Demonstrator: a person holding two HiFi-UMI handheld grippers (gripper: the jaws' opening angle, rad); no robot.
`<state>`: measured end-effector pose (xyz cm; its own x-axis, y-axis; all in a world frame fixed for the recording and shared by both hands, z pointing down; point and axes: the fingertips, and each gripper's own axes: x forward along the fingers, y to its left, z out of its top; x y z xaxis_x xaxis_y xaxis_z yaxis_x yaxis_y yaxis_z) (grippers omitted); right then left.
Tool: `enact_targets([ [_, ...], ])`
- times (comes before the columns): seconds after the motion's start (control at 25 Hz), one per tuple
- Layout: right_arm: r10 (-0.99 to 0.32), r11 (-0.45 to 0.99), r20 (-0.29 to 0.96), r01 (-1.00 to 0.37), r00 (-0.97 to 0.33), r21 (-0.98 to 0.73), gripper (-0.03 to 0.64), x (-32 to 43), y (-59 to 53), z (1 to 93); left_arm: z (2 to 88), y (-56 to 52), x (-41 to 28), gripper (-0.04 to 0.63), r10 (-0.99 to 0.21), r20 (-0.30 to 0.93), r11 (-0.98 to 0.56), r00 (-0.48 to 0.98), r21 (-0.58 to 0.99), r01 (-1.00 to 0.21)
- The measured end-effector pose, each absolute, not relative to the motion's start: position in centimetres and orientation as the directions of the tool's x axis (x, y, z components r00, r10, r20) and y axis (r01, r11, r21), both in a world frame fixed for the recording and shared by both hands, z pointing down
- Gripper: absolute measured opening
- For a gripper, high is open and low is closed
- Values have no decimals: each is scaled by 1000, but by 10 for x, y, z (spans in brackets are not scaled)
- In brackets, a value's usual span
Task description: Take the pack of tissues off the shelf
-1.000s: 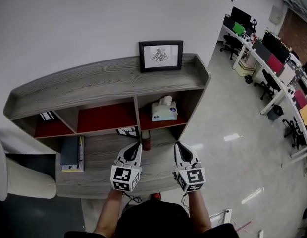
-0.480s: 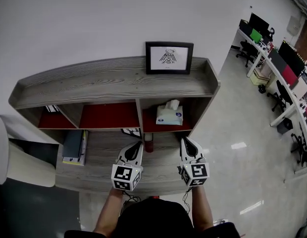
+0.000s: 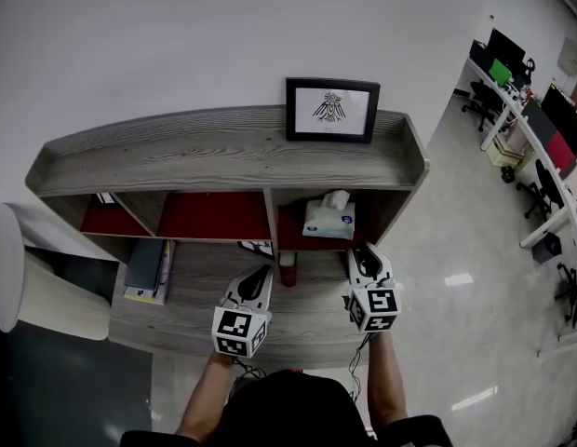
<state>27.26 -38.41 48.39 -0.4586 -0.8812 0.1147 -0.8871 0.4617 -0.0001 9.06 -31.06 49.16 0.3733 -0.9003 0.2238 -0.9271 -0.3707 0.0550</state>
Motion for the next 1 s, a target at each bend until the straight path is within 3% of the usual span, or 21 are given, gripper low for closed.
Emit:
enact_targets([
  [0.2, -869, 476, 155, -879, -470, 1, 140, 268, -400, 497, 495, -313, 85, 6, -904, 236, -354, 357, 54, -934],
  [0.8, -870, 448, 236, -894, -432, 14, 143, 266, -427, 523, 498, -319, 70, 6, -915, 243, -318, 321, 52, -947],
  [0.88, -872, 442, 240, -897, -426, 16, 134, 267, -428, 525, 498, -318, 68, 6, -916, 245, -315, 318, 51, -948],
  [1.0, -883, 422, 237, -906, -406, 19, 48, 271, -428, 523, 499, -316, 65, 6, -917, 250, -310, 312, 51, -949],
])
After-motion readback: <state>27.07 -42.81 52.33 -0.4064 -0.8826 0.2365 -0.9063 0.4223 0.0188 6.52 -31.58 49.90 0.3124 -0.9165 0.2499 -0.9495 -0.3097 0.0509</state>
